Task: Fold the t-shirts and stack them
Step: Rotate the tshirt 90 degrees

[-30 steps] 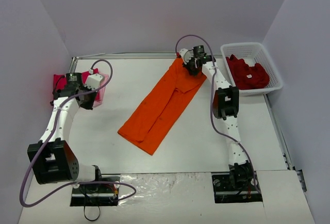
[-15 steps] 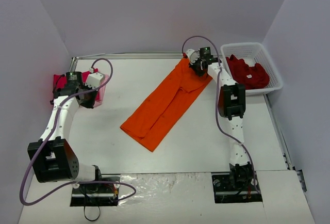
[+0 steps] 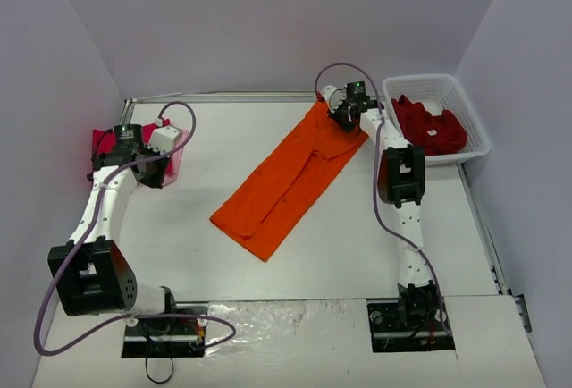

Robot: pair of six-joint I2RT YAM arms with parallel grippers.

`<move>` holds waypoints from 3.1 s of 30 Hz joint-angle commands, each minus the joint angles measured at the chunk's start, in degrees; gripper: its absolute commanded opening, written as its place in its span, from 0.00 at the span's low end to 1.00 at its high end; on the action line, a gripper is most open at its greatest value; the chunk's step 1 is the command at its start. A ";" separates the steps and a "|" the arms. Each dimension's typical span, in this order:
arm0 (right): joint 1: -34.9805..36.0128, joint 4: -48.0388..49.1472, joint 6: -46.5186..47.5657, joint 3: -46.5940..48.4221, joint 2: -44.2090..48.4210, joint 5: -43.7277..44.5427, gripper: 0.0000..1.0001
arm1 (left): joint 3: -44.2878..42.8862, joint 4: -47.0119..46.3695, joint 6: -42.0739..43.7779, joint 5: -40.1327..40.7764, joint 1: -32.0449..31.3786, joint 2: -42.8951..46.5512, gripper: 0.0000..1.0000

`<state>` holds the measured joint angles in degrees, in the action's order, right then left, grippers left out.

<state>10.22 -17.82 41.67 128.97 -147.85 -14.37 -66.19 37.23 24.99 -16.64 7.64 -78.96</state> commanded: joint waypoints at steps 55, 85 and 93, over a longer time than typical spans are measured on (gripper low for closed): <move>0.77 33.90 -10.82 -0.99 2.28 19.90 0.62 | -0.43 0.21 -0.91 -2.95 1.85 -1.29 0.02; 3.21 -11.79 -8.89 -37.11 40.44 -8.22 0.00 | 2.82 -3.57 -5.39 -10.60 1.68 7.50 0.02; 10.52 -14.78 -7.83 -39.84 41.85 -7.69 0.00 | 3.79 -3.66 -5.74 -10.95 1.77 9.00 0.02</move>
<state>19.70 -28.97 33.06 89.23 -110.76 -20.16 -61.78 34.35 20.21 -26.17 9.13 -71.85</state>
